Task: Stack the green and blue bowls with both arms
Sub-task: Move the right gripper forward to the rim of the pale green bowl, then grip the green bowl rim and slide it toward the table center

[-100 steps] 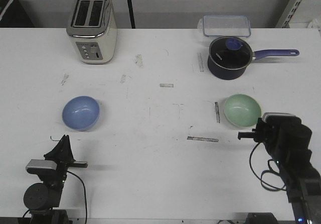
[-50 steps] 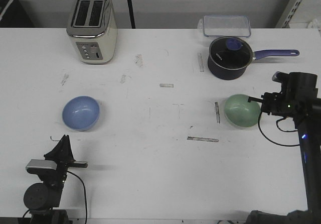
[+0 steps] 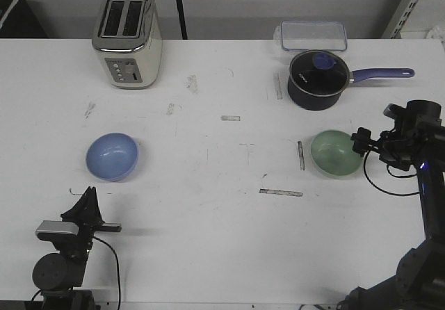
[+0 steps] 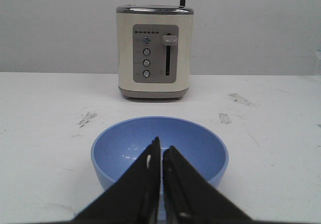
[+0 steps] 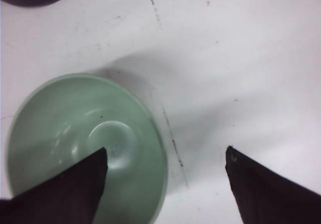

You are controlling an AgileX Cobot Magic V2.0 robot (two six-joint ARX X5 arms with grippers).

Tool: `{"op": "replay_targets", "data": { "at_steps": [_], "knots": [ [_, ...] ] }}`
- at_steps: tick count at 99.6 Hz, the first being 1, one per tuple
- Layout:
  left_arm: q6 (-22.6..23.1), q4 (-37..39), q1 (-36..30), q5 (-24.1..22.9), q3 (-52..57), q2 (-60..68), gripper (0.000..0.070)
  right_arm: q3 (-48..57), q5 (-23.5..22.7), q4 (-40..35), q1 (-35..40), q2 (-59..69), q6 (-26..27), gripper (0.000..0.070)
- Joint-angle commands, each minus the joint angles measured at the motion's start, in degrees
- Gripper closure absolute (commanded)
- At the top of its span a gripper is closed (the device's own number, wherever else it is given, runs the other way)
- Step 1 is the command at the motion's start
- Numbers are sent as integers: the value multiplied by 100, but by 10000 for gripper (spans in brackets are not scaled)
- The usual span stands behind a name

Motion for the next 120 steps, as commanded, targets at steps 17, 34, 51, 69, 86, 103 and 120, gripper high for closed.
{"op": "replay_targets", "data": {
  "at_steps": [17,34,51,69,86,103,120],
  "knots": [
    [48,70,4,26,-127,-11,697,-98,-13,210,48,330,-46,187],
    [48,72,7,26,-127,-11,697,-535,-15,542,48,337,-44,244],
    [48,70,7,26,-127,-11,698,-684,-17,743,136,337,-46,361],
    [48,72,7,26,-127,-11,698,-684,-15,866,142,337,-42,510],
    [48,72,7,26,-127,-11,697,-684,-17,892,149,337,-37,690],
    [48,72,7,26,-127,-11,698,-673,-212,881,111,190,17,690],
    [48,72,7,28,-127,-11,697,-671,-540,874,160,-236,264,690]
  ]
}}
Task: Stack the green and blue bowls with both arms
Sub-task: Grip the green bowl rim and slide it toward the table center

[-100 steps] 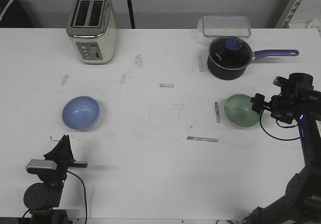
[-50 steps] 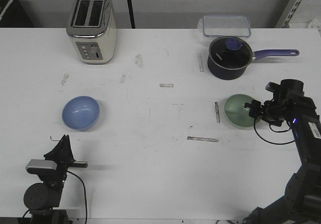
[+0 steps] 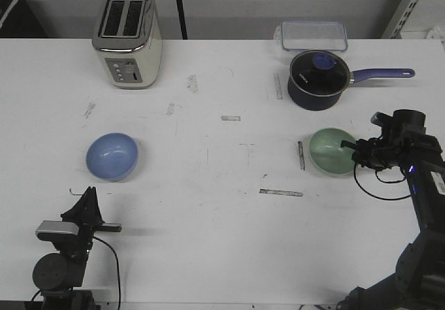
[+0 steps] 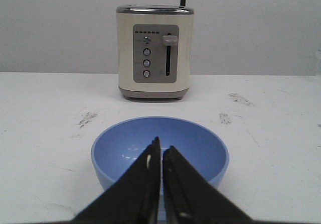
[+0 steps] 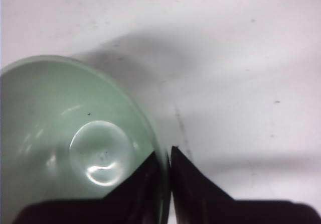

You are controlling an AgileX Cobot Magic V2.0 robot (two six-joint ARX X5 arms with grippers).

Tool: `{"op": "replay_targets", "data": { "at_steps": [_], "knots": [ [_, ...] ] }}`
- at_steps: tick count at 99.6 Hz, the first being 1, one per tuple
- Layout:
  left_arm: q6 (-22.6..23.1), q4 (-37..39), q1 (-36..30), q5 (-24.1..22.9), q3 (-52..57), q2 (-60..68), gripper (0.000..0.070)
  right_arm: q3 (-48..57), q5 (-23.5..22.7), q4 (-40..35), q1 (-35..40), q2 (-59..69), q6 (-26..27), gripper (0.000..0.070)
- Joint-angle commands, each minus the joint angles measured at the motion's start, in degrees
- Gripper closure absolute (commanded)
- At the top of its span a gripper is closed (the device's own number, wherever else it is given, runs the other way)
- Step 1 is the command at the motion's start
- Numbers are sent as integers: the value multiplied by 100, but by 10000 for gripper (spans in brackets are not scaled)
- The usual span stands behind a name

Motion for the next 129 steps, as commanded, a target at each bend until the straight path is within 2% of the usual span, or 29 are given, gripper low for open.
{"op": "replay_targets", "data": {
  "at_steps": [1,12,26,47,66,83,103,129],
  "knots": [
    [48,72,7,28,-127,-11,697,85,-153,39,33,-262,262,690],
    [48,70,7,26,-127,-11,698,85,-234,44,286,-579,584,690],
    [48,70,7,26,-127,-11,698,83,-168,44,837,-723,743,691],
    [48,70,7,26,-127,-11,698,83,428,142,2216,-669,1917,691],
    [48,70,7,26,-127,-11,697,81,1189,374,3598,-542,2566,692],
    [48,70,7,26,-127,-11,698,81,1329,704,4470,-243,2990,692],
    [48,72,7,26,-127,-11,697,81,1473,994,4972,151,3254,691],
    [48,70,7,26,-127,-11,697,81,1768,992,4981,439,3252,691]
  ]
}}
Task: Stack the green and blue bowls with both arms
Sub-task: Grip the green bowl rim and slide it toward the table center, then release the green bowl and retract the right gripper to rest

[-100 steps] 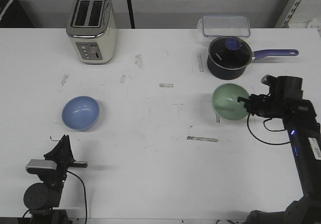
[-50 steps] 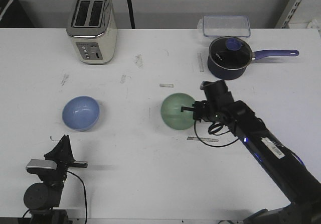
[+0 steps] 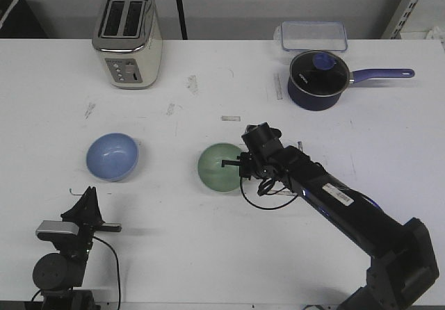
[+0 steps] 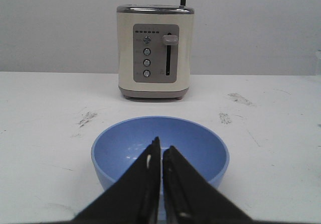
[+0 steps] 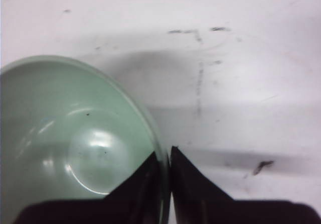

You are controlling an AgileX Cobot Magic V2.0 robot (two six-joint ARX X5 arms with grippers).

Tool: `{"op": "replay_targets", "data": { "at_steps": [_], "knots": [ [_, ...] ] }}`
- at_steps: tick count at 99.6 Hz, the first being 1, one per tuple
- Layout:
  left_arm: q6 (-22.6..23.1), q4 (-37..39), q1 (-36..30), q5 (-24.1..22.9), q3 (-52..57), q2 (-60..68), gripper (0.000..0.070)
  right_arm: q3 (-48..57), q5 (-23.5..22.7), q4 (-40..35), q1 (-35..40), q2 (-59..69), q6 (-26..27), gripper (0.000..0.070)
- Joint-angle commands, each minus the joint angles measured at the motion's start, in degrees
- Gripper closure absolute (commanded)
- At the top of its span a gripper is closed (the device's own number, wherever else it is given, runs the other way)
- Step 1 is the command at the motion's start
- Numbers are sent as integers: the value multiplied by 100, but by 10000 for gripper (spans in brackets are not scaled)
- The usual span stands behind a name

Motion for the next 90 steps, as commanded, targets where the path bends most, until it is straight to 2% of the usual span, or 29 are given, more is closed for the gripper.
{"op": "replay_targets", "data": {
  "at_steps": [1,31,35,46,50,65,81,90],
  "knots": [
    [48,70,7,26,-127,-11,698,72,83,59,15,157,81,692],
    [48,72,7,26,-127,-11,698,72,68,90,0,208,76,682],
    [48,72,7,28,-127,-11,698,72,52,96,0,205,74,655],
    [48,72,7,26,-127,-11,697,72,68,120,-2,199,48,462],
    [48,72,7,26,-127,-11,697,74,68,144,-9,197,-7,427],
    [48,72,7,26,-127,-11,697,74,142,192,-66,22,-256,415],
    [48,70,7,26,-127,-11,697,72,560,431,-76,-492,-590,365],
    [48,72,7,26,-127,-11,697,48,734,697,-170,-778,-951,364]
  ]
}}
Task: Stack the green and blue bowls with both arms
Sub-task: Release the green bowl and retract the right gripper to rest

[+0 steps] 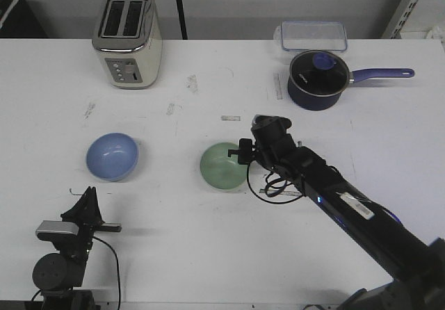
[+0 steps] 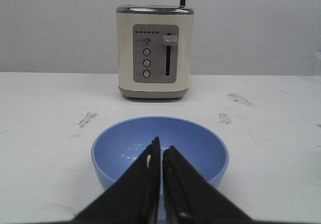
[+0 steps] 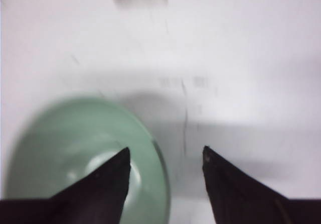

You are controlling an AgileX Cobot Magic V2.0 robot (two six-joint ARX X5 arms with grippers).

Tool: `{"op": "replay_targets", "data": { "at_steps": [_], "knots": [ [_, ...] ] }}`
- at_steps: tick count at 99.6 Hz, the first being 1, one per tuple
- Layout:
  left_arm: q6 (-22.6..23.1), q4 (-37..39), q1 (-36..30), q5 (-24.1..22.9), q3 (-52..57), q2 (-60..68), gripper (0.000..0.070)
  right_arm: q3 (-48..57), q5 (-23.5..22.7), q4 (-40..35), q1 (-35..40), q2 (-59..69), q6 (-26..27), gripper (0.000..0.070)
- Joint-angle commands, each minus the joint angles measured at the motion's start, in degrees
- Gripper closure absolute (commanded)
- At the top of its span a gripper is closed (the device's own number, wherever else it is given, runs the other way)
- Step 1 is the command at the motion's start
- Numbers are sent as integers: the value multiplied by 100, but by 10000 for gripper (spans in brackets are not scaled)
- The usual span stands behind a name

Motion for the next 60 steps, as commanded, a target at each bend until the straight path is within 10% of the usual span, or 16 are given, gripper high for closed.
{"op": "replay_targets", "data": {
  "at_steps": [1,35,51,60],
  "knots": [
    [48,72,7,26,-127,-11,698,55,98,225,-50,-173,-485,365],
    [48,70,7,26,-127,-11,697,-1471,203,2549,-861,-1777,-3556,375],
    [48,72,7,28,-127,-11,697,-2446,199,3217,-1565,-2699,-4100,655],
    [48,70,7,26,-127,-11,698,-2885,192,3224,-2074,-3202,-4057,681]
  ]
}}
